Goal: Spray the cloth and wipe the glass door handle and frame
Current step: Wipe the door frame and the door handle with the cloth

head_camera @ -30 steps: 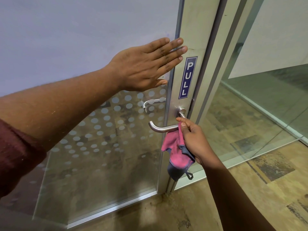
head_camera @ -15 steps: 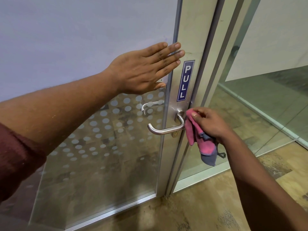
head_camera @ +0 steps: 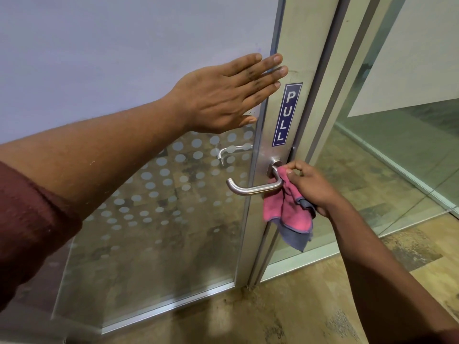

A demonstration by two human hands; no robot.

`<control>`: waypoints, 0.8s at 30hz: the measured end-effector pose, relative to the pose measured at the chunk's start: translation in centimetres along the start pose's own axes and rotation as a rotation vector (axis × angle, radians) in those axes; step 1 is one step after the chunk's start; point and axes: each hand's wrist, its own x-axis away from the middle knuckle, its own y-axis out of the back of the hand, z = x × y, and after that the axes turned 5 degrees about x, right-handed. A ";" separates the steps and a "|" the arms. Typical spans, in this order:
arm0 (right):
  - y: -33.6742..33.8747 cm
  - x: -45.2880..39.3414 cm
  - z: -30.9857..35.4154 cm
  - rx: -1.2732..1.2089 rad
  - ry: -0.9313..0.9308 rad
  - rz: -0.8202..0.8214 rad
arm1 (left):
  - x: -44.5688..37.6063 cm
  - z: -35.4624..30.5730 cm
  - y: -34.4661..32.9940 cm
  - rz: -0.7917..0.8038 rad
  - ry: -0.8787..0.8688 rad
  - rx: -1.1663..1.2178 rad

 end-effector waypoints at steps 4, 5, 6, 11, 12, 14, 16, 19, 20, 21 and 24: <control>-1.5 1.6 -0.8 -0.421 -0.057 0.023 | 0.1 0.0 -0.2 -0.025 -0.012 -0.014; -2.1 2.0 -0.9 -0.514 -0.060 0.011 | 0.1 0.0 -0.1 -0.025 -0.011 -0.014; -2.6 2.3 -1.0 -0.586 -0.060 -0.013 | 0.1 0.0 0.0 -0.021 -0.009 -0.013; -5.4 3.8 -0.2 -0.748 -0.050 -0.193 | 0.1 0.1 0.2 0.000 0.003 0.025; -6.0 4.1 0.1 -0.759 -0.052 -0.240 | 0.2 0.1 0.2 -0.004 0.003 0.031; -7.2 4.7 0.6 -0.794 -0.047 -0.314 | 0.2 0.1 0.1 -0.015 0.003 0.037; -8.3 5.0 1.0 -0.824 -0.049 -0.368 | 0.2 0.1 0.0 -0.025 0.001 0.030; -9.8 5.3 1.4 -0.803 -0.070 -0.455 | 0.2 0.1 -0.2 -0.031 0.000 0.029; -10.4 5.4 1.5 -0.779 -0.075 -0.477 | 0.2 0.1 -0.2 -0.035 -0.001 0.031; -11.0 5.5 1.7 -0.745 -0.076 -0.492 | 0.2 0.1 -0.3 -0.039 -0.001 0.032; -13.2 5.9 2.5 -0.651 -0.068 -0.493 | 0.3 0.2 -0.3 -0.047 0.002 0.050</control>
